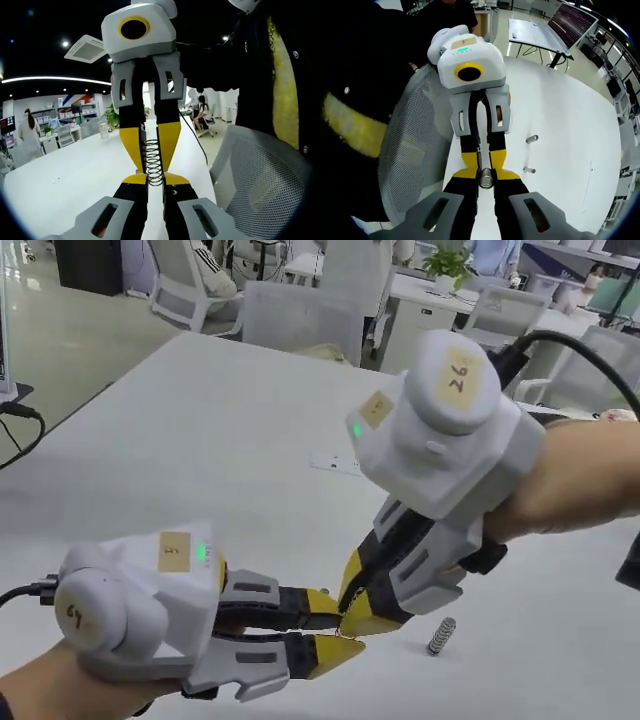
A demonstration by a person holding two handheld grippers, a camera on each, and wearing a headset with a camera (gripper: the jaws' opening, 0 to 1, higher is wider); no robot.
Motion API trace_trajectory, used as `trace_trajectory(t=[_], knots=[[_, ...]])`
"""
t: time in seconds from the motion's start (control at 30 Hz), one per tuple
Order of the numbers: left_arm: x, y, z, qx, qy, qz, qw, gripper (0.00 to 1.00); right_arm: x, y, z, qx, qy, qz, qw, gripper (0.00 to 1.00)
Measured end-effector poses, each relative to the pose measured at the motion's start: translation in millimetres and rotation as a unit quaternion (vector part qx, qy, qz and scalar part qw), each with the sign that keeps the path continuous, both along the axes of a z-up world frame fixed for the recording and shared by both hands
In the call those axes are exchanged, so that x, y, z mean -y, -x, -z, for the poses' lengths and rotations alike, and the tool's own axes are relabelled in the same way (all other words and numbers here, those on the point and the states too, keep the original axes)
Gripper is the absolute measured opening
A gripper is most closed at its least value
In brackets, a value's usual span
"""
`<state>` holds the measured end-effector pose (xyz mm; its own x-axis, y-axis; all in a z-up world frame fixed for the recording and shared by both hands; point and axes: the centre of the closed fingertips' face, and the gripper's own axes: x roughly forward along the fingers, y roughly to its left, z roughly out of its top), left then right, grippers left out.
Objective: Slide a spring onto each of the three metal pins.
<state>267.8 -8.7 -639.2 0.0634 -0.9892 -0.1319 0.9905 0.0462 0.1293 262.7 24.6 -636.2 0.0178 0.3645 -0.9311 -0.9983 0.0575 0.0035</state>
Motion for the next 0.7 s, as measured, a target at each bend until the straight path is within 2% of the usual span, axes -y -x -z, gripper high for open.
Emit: trace_trajectory(t=[0.3, 0.47, 0.7], knots=[[-1.7, 2.0, 1.2, -0.001, -0.002, 0.003, 1.0, 0.02, 1.1, 4.1, 1.1, -0.005, 0.007, -0.004, 1.0, 0.09], [-2.0, 3.6, 1.8, -0.003, -0.002, 0.006, 1.0, 0.02, 3.4, 2.9, 0.7, -0.003, 0.008, -0.001, 1.0, 0.13], [-3.0, 3.0, 2.4, -0.003, -0.003, 0.004, 1.0, 0.02, 5.2, 3.9, 1.4, -0.004, 0.006, 0.003, 1.0, 0.11]])
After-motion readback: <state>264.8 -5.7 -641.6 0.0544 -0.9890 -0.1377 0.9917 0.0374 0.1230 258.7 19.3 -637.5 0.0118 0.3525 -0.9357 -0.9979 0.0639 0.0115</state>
